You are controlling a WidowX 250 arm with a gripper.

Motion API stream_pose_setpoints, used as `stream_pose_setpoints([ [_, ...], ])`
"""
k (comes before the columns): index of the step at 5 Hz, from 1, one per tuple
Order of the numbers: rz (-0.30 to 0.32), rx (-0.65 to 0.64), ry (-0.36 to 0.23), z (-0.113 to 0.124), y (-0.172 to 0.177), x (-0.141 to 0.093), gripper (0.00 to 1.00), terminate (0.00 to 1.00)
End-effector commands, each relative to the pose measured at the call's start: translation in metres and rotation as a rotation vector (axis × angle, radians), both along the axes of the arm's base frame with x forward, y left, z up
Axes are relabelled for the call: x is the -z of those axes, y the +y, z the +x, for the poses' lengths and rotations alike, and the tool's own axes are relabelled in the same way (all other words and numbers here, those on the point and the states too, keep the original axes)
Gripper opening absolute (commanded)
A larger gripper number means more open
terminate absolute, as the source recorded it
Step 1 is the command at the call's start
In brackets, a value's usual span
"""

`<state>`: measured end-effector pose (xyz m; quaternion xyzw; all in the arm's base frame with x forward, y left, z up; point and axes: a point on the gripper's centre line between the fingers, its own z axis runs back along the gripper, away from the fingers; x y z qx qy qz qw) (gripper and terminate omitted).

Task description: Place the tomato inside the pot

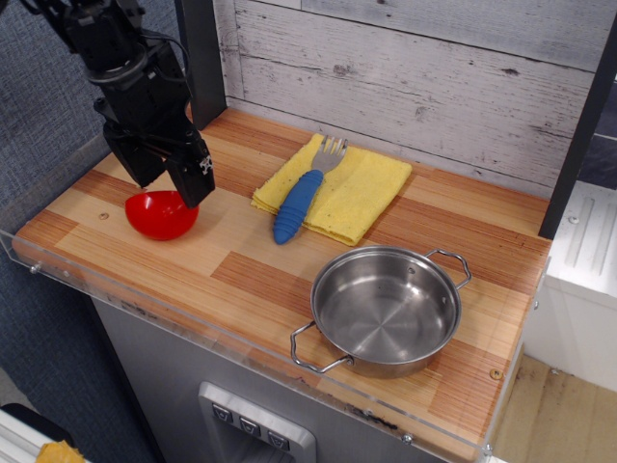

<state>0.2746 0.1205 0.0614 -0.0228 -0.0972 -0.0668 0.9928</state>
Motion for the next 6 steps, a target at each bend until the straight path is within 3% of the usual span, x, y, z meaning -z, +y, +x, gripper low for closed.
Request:
stream_pose_setpoints([
  [1,0.077,0.041,0.009,0.015,0.002,-0.004,1.00,0.00],
  [4,0.104,0.079,0.098,0.011,0.001,0.021,1.00,0.00],
  [6,0.063,0.064,0.170,0.011,0.005,0.046,1.00,0.00],
])
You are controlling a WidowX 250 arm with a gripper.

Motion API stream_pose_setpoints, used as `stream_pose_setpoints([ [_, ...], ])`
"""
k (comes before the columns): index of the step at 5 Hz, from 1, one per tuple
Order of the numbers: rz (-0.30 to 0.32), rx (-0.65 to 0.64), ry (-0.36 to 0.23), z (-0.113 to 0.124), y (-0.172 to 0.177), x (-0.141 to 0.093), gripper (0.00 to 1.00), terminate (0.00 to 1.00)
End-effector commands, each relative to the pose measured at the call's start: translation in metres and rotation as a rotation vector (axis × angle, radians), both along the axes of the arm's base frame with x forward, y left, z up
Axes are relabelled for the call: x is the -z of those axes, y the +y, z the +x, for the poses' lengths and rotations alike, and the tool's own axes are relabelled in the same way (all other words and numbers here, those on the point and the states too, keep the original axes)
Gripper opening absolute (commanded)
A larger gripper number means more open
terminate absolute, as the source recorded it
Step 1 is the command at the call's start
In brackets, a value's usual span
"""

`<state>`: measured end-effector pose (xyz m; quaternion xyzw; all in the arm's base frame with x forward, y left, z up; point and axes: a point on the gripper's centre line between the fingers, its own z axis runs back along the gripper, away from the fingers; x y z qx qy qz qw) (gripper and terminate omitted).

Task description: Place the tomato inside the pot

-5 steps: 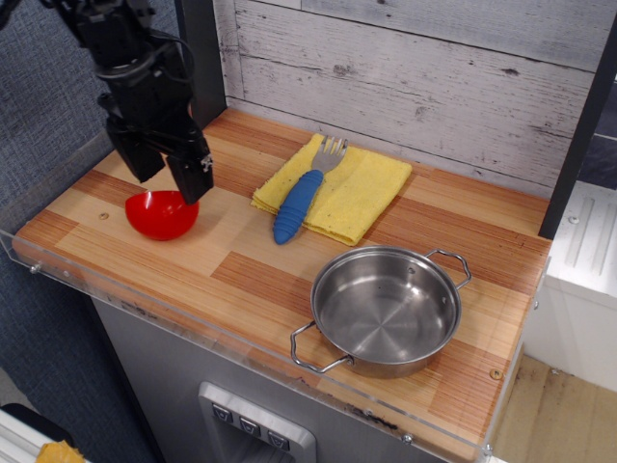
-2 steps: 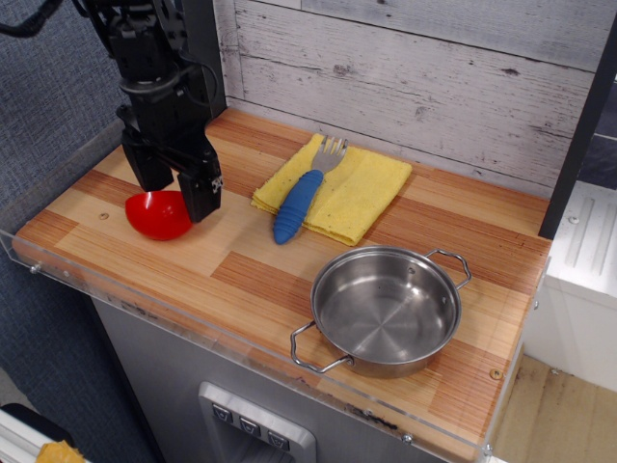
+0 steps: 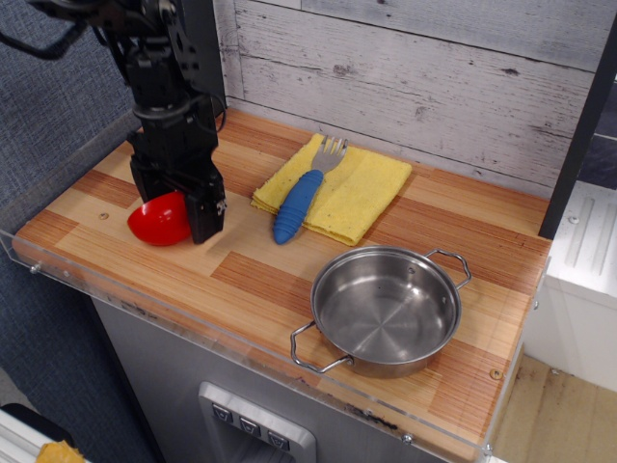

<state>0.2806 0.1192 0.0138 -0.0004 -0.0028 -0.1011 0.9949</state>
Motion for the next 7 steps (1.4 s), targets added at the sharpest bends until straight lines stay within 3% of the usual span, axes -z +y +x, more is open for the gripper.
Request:
stream_pose_setpoints([
  [1,0.008,-0.007,-0.013,0.003,0.004,0.000,1.00,0.00],
  [2,0.018,-0.012,-0.025,0.000,0.003,-0.002,0.00,0.00],
  [4,0.020,-0.060,-0.073,-0.009,0.006,-0.016,0.00,0.00],
  [5,-0.017,-0.139,-0.139,-0.013,0.001,-0.038,0.00,0.00],
  [6,-0.058,-0.184,-0.188,-0.014,-0.034,-0.063,0.00,0.00],
  [7,-0.034,-0.203,-0.179,-0.015,-0.085,-0.068,0.00,0.00],
])
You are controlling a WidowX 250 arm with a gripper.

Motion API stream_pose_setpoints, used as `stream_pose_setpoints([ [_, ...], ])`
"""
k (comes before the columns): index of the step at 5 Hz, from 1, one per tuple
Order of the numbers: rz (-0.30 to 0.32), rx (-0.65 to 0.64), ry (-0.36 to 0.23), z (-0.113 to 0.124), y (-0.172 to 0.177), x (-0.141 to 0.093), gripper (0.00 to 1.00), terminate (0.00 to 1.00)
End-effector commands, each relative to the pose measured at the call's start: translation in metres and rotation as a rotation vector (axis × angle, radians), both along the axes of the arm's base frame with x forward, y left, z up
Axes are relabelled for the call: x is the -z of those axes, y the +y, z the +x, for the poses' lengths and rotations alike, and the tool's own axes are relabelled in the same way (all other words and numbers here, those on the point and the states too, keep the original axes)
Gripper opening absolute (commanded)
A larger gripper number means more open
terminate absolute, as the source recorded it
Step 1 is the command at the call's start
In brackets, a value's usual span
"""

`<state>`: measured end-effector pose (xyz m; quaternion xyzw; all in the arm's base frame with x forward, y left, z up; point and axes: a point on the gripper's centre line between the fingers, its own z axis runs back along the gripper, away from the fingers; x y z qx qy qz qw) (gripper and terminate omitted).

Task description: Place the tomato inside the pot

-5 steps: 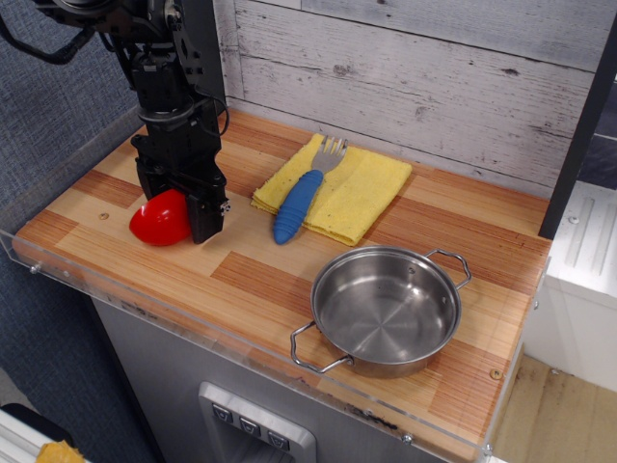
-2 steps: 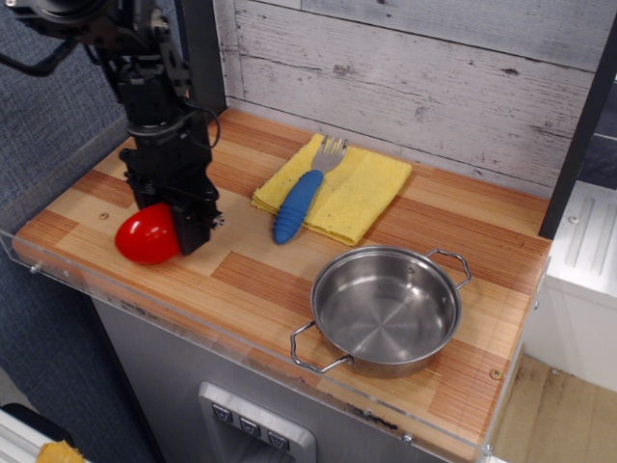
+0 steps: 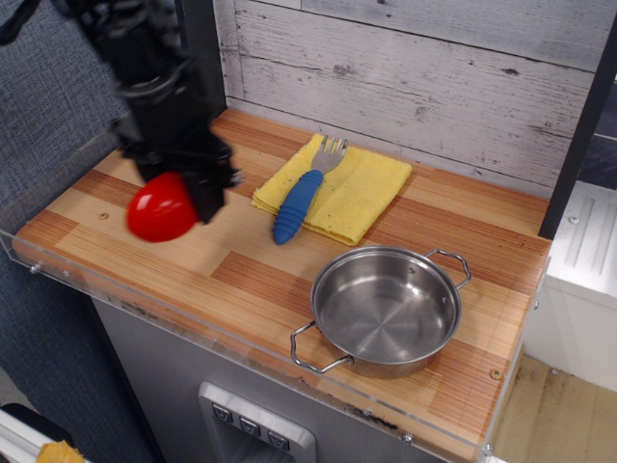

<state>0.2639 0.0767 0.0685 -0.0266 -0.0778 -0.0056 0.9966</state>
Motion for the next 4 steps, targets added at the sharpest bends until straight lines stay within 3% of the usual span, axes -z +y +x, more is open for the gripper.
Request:
stream_pose_setpoints([
  [1,0.052,-0.041,-0.056,0.009,-0.090,-0.002,0.00,0.00],
  [2,0.113,-0.038,-0.075,0.018,-0.129,0.000,0.00,0.00],
  [4,0.125,-0.033,-0.076,0.027,-0.162,0.017,0.00,0.00],
])
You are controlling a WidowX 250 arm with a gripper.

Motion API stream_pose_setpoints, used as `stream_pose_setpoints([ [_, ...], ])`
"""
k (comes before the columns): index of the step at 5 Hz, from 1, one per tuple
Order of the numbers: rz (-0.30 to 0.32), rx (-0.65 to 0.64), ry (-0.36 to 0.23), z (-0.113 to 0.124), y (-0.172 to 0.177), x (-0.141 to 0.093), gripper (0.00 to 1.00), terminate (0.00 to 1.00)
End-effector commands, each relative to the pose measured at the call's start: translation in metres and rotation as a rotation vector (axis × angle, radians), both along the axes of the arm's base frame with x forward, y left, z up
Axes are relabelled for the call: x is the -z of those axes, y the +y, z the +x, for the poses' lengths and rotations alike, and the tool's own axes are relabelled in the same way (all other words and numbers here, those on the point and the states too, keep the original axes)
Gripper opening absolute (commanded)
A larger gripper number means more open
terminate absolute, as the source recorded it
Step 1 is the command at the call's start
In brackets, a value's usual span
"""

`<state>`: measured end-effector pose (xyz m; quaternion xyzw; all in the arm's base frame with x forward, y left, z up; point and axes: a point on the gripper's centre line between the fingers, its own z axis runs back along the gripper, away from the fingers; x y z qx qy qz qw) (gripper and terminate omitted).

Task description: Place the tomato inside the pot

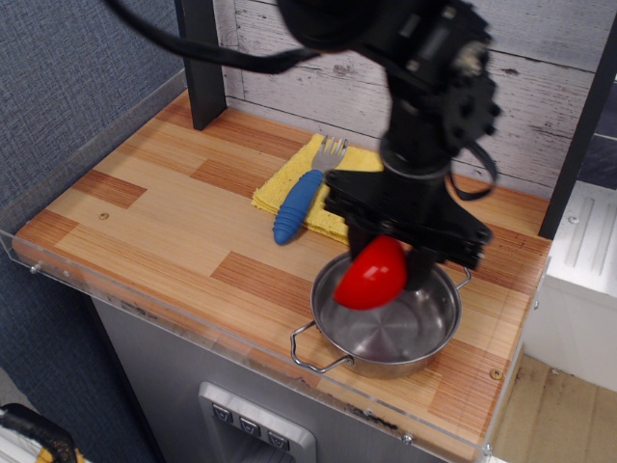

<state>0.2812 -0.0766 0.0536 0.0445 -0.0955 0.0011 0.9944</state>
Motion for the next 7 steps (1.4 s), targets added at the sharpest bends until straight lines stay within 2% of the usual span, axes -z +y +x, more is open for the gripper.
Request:
stream_pose_setpoints([
  [1,-0.042,-0.051,-0.033,0.011,-0.001,0.009,0.00,0.00],
  [2,-0.082,-0.075,-0.040,0.011,0.014,0.006,1.00,0.00],
  [4,-0.127,-0.107,-0.091,0.002,0.041,-0.027,1.00,0.00],
  [5,-0.148,-0.139,-0.148,-0.007,0.071,-0.061,1.00,0.00],
  [6,-0.155,-0.180,-0.181,-0.013,0.108,-0.073,1.00,0.00],
  [7,-0.145,-0.217,-0.127,-0.010,0.140,-0.054,1.00,0.00],
])
